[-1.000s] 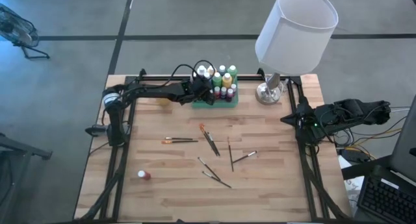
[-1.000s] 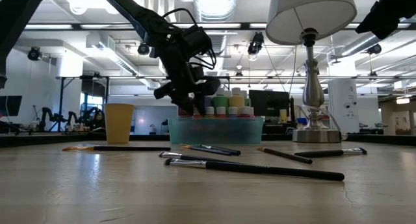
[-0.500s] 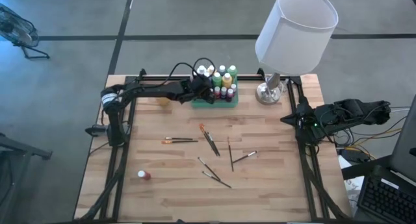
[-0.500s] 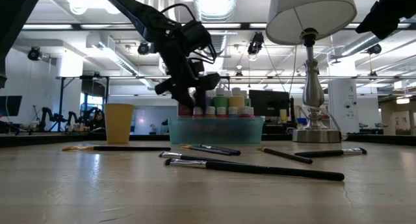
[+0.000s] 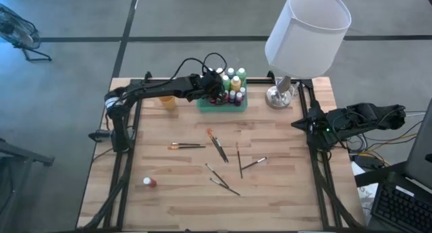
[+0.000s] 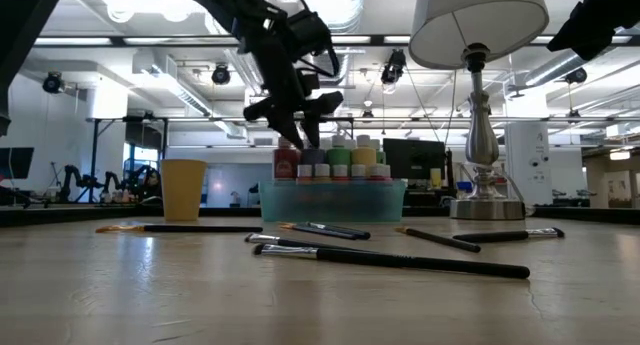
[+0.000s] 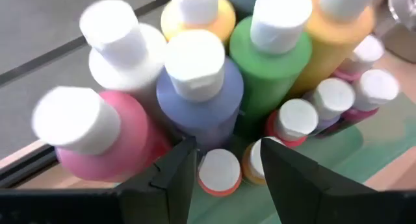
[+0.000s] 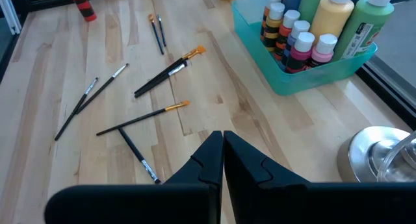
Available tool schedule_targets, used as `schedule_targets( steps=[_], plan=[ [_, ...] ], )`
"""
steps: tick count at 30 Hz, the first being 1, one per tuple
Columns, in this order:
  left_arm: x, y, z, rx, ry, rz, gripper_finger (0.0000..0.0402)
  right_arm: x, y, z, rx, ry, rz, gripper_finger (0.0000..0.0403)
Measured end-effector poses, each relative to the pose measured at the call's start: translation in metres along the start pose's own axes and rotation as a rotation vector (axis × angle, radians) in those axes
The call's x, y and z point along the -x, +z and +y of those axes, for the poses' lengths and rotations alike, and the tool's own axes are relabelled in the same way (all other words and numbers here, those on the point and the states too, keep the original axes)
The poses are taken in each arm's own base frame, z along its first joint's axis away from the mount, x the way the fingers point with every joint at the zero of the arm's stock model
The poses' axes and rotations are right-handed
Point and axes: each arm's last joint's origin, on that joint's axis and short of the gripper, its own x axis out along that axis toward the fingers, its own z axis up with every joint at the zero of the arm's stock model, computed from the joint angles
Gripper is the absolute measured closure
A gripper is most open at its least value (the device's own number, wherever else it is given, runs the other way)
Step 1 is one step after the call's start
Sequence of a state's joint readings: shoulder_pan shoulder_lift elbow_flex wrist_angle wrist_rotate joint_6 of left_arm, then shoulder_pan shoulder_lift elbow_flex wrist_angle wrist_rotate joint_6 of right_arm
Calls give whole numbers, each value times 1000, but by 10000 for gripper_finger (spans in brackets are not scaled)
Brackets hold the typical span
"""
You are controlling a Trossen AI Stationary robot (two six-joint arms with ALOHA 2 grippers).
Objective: Pick & Place Paint Supplies
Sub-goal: Put the small red paint bottle into the green bin
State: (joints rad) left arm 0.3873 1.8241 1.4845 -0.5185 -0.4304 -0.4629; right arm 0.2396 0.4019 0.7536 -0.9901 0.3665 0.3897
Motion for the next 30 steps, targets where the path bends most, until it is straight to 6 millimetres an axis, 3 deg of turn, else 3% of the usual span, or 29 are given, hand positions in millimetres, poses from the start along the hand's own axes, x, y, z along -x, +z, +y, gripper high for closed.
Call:
schedule_targets(
  steps=[16, 30],
  plan=[
    [48, 35, -26, -50, -87, -96, 225, 0, 0, 0, 0, 0, 1, 394],
    [113, 58, -32, -84, -198, -240, 230, 0, 0, 0, 0, 0, 0, 394]
  ],
)
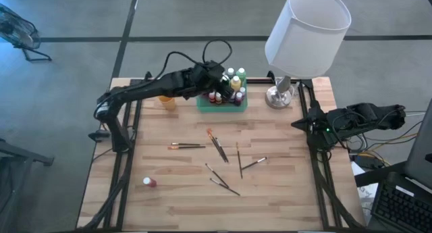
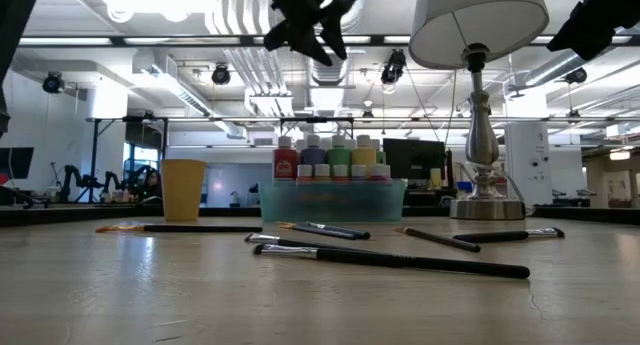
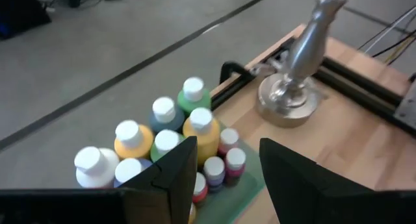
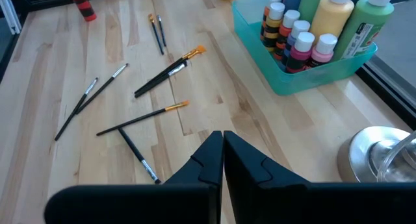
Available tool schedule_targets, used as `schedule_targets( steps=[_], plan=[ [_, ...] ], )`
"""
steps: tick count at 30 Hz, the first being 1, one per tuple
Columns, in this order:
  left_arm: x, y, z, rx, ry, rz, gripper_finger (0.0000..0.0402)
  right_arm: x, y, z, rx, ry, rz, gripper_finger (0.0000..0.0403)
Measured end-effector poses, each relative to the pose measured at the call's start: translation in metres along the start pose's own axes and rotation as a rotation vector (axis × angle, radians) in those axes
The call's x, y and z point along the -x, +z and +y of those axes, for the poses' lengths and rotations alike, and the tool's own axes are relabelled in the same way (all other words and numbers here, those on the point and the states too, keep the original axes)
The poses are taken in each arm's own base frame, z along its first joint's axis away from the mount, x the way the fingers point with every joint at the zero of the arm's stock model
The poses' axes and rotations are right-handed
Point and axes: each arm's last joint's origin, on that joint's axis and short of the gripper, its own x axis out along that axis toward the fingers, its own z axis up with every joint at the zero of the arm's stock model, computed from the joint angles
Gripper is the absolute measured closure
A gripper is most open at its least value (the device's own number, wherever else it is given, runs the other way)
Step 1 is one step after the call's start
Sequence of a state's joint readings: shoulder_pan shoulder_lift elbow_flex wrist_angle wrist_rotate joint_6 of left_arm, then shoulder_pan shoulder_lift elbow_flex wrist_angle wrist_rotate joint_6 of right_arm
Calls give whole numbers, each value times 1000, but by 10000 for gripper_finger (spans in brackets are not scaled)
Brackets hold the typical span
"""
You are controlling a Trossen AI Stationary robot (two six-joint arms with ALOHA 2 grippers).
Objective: Pick & Place Paint Supplies
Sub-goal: Put the small red paint bottle into the green bin
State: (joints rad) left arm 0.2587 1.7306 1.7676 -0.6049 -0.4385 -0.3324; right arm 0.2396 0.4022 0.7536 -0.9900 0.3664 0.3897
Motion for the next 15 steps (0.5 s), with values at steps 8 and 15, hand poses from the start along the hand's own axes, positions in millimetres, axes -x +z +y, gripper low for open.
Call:
schedule_targets(
  steps=[8, 15],
  plan=[
    [36, 9, -4, -36, -41, -60, 230, 0, 0, 0, 0, 0, 0, 394],
    [57, 10, -8, -69, -49, -84, 230, 0, 0, 0, 0, 0, 0, 394]
  ],
)
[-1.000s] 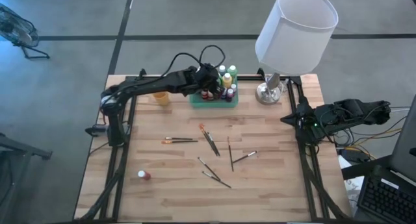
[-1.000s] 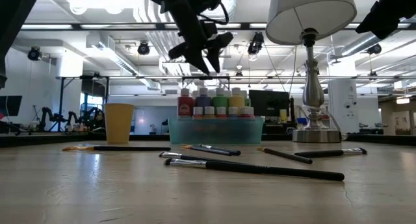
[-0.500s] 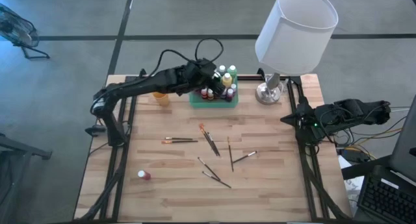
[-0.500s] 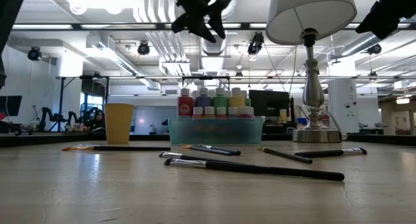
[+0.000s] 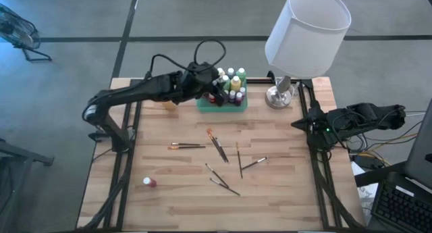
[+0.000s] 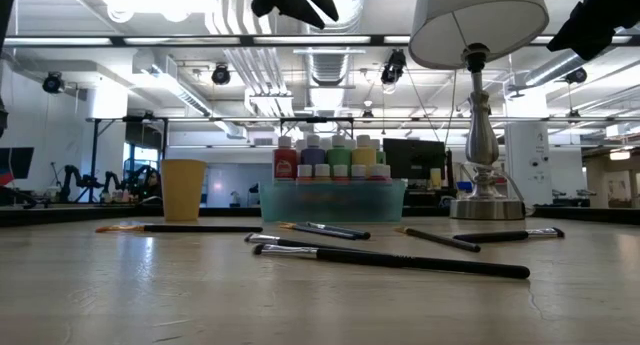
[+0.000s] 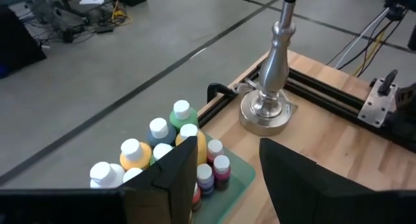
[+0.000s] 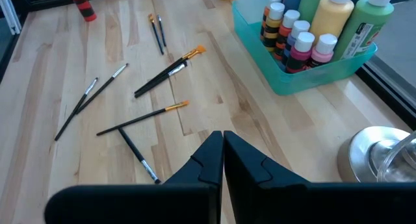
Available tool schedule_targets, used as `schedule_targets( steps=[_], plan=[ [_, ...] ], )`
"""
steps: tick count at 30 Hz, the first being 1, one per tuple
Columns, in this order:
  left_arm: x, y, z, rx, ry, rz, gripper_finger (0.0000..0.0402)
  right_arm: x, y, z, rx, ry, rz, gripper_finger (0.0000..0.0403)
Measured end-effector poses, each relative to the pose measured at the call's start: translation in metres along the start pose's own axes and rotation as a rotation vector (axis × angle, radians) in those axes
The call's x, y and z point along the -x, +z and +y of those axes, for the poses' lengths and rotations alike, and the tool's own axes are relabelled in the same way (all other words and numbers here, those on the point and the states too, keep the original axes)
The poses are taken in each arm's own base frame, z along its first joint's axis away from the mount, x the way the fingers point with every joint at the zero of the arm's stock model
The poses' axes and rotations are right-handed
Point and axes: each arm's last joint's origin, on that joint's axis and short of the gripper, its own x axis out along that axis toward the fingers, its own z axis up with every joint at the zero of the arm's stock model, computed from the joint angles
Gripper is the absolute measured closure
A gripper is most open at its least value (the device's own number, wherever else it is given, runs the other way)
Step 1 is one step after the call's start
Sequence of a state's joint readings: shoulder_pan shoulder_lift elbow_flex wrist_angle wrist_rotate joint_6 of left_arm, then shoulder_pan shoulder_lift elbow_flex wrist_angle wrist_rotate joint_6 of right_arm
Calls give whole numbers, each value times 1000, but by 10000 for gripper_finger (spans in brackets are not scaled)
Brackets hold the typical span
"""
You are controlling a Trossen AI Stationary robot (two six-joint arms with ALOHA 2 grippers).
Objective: Pick & Place Paint Supplies
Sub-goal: Put the small red paint bottle into the green bin
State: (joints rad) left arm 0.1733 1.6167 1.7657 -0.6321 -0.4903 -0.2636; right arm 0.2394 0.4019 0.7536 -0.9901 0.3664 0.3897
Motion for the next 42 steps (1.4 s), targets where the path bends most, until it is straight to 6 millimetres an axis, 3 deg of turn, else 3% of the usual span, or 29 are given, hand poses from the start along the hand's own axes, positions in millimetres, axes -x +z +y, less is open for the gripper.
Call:
schedule_targets(
  steps=[9, 21, 29, 42],
  plan=[
    [13, -1, -7, -21, -30, 4, 230, 0, 0, 0, 0, 0, 0, 394],
    [26, -20, -25, -90, -49, 110, 230, 0, 0, 0, 0, -1, 0, 394],
    [46, -32, -45, -186, 60, 81, 230, 0, 0, 0, 0, 0, 0, 394],
    [81, -58, -73, -225, 35, 133, 230, 0, 0, 0, 0, 0, 0, 394]
  ],
)
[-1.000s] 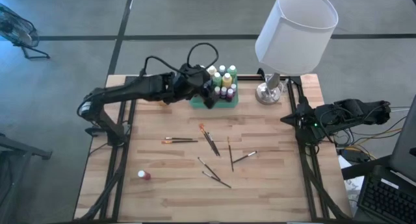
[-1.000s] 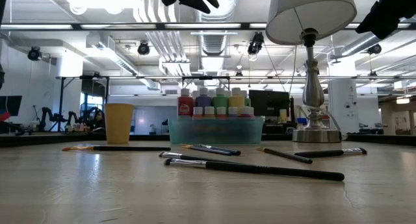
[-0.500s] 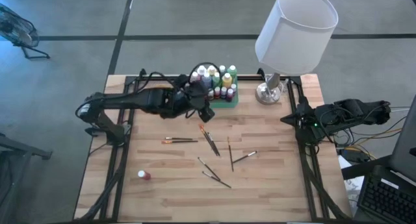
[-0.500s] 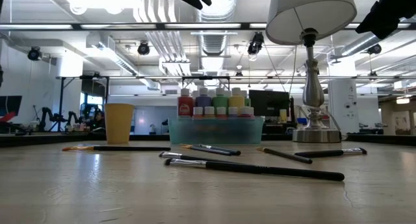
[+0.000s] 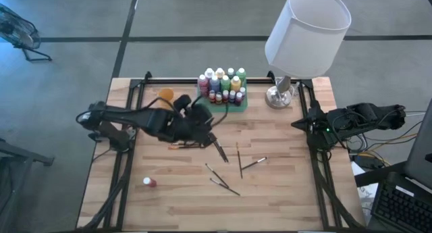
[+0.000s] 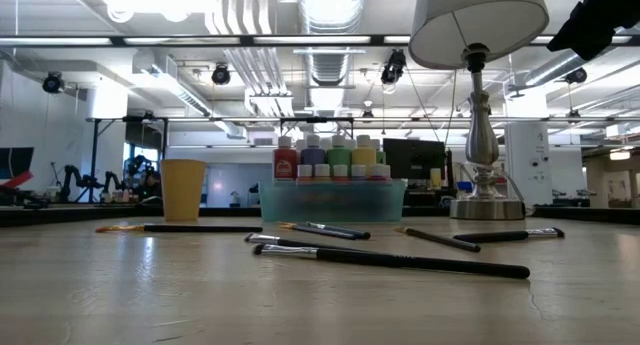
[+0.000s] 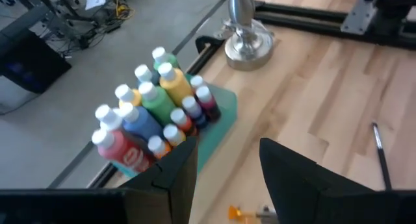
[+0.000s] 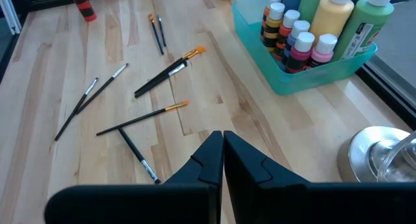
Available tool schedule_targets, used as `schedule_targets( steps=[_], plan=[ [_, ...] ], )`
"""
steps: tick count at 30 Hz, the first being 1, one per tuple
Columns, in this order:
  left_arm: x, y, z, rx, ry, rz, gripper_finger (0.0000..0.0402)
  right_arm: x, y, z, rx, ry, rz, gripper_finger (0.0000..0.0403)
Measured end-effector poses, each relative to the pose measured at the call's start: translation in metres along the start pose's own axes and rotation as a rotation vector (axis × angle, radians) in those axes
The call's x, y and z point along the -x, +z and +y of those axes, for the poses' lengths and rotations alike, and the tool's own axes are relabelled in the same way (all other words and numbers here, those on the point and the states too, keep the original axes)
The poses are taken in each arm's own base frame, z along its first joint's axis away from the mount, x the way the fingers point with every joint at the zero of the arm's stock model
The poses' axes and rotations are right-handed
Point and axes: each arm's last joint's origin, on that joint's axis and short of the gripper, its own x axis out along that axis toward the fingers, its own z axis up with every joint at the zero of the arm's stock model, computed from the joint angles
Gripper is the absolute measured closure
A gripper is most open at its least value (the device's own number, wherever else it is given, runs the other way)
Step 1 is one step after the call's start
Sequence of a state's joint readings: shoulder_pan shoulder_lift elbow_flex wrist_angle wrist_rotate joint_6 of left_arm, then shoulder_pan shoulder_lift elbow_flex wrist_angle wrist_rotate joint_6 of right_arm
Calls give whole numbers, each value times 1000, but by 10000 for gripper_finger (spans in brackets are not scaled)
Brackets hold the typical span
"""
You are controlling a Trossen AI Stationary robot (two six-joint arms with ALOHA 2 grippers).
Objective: Pick & Place Paint Supplies
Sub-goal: Put the small red paint bottle into the green bin
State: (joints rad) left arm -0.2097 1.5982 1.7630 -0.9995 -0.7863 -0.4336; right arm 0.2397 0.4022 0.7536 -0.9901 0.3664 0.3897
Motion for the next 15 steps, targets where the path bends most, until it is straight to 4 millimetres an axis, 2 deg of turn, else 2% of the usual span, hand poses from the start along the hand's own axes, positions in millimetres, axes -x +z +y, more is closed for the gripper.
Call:
schedule_targets(
  steps=[15],
  plan=[
    [60, -47, -31, 63, -35, 83, 230, 0, 0, 0, 0, 0, -1, 394]
  ],
)
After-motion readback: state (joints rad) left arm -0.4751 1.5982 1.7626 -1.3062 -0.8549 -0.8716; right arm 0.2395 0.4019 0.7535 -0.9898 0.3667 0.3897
